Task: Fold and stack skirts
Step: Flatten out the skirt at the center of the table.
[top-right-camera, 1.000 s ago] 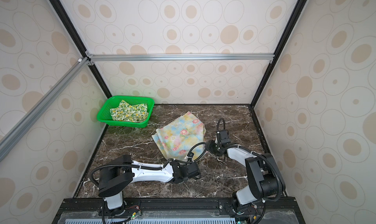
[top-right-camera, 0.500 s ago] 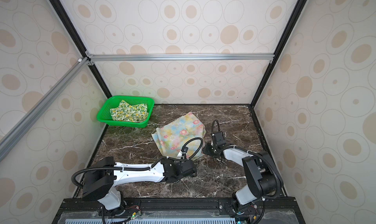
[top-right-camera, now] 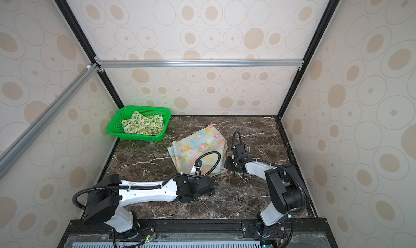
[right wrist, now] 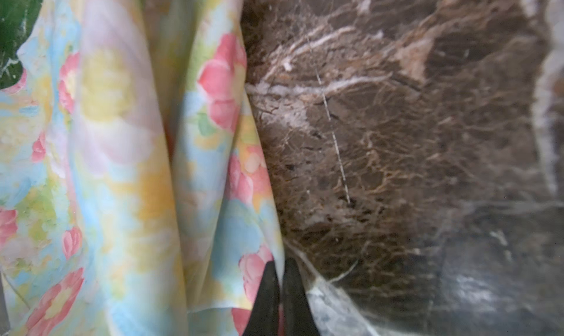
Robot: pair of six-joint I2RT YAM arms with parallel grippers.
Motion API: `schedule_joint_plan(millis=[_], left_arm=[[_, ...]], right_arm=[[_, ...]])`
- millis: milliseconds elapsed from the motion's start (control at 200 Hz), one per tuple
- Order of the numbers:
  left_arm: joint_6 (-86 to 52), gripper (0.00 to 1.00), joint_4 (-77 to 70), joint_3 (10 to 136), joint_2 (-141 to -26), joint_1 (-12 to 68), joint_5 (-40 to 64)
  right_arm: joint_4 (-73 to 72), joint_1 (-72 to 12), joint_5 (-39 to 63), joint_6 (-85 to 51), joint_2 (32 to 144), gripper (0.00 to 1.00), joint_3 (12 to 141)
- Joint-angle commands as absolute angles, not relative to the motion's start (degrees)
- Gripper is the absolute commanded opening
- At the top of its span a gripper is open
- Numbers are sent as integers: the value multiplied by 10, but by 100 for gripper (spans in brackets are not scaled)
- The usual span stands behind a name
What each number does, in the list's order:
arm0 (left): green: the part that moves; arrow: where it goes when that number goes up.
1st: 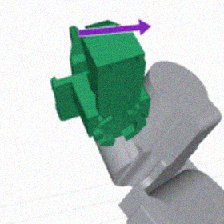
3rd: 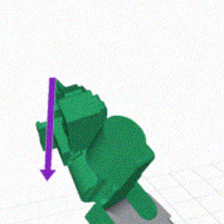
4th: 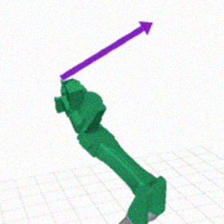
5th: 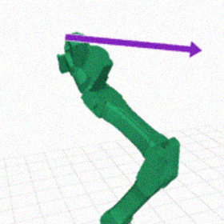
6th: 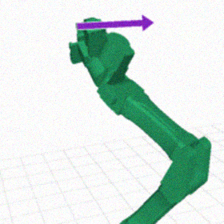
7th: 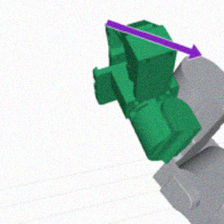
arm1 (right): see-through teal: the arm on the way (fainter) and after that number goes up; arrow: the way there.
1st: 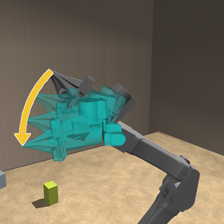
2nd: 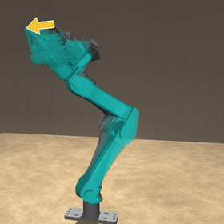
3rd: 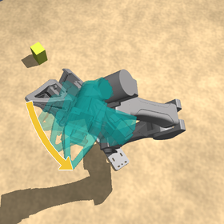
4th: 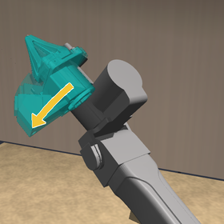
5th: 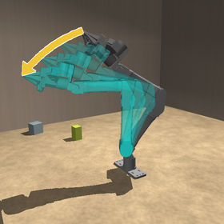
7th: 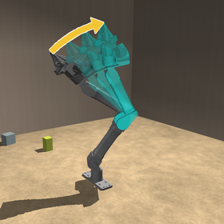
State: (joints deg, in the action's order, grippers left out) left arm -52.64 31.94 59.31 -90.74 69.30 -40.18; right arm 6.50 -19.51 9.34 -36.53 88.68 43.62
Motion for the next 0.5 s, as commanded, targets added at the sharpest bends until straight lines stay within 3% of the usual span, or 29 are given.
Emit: schedule_joint_plan(millis=[0,220,340,490], left_arm=[[-521,0,310,631,-849,640,-455],[-329,0,157,701,-746,508,-461],[-255,0,141,779,-745,492,-486],[-224,0,141,799,-737,487,-494]], right_arm=[[128,-196,75,-342,815,0,508],[221,-193,60,-301,731,0,680],[270,-194,84,-294,710,0,755],[270,-193,93,-304,669,0,761]])
